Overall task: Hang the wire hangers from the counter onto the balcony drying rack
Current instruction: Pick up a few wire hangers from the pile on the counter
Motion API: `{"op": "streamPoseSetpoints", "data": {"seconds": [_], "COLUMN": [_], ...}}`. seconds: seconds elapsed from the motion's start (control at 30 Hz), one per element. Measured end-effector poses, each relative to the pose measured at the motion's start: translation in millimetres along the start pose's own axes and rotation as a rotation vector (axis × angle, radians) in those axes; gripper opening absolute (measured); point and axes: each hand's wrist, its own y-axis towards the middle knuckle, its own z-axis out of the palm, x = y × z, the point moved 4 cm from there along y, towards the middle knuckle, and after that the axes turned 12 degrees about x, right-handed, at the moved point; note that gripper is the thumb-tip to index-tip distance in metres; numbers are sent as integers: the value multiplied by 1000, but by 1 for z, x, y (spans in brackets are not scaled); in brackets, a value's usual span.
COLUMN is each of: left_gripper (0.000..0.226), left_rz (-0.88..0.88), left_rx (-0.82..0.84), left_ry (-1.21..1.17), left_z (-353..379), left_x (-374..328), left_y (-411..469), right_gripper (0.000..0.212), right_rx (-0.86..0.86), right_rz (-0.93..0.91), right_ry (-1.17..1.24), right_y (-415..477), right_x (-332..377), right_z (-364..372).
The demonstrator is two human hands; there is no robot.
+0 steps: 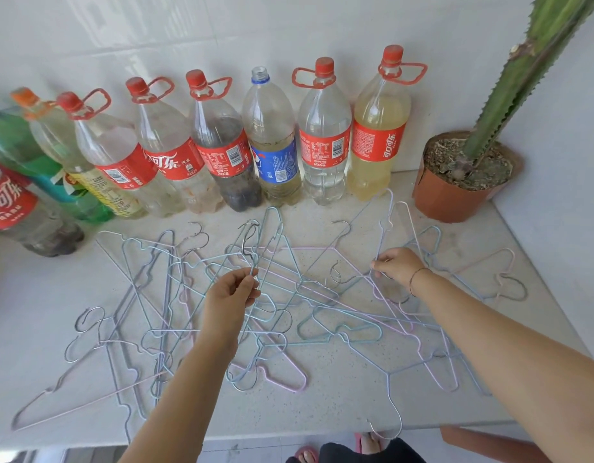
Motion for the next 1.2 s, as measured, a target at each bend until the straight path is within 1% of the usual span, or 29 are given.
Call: {"op": "streamPoseSetpoints", "data": {"seconds": [0.1, 0.2, 0.27, 0.33, 0.43, 0.57, 0.7, 0.87, 1.0, 1.07, 1.13, 1.2], "left_gripper": [18, 18, 19, 19, 17, 17, 17, 17, 18, 19, 17, 16], "left_rz": [2, 0, 0, 3, 5, 14, 9, 8, 7, 6, 7, 12], "left_rx": [-3, 3, 7, 10, 15, 20, 22, 38, 48, 49, 45, 42], "left_ry": [-8, -13, -14, -16, -26, -39, -39, -26, -14, -13, -17, -17], "left_z": [-1, -2, -3, -3, -3, -3, -3, 0, 1, 2, 4, 7], "left_x": [0, 1, 1, 1, -1, -2, 1, 1, 1, 1, 0, -2], "left_y": [0, 1, 1, 1, 0, -4, -7, -9, -11, -12, -13, -14], "right_gripper": [19, 20, 19, 17, 16, 11, 18, 8, 5, 7, 14, 13], "right_rx": [1, 43, 65, 62, 51, -5, -86, -122, -135, -128, -107, -90], "right_rz": [-110, -198, -234, -245, -265, -275, -271, -257, -218, -216, -237, -258], "right_ry": [82, 187, 282, 317, 286, 125, 36, -5, 14, 46, 106, 190], "right_y": [-2, -5, -5, -5, -5, -5, -3, -6, -13, -18, -23, -28], "right_x": [12, 25, 30, 33, 36, 36, 31, 21, 13, 13, 18, 24], "right_z": [-1, 0, 1, 1, 0, -6, -11, -15, -22, -27, -30, -31]}}
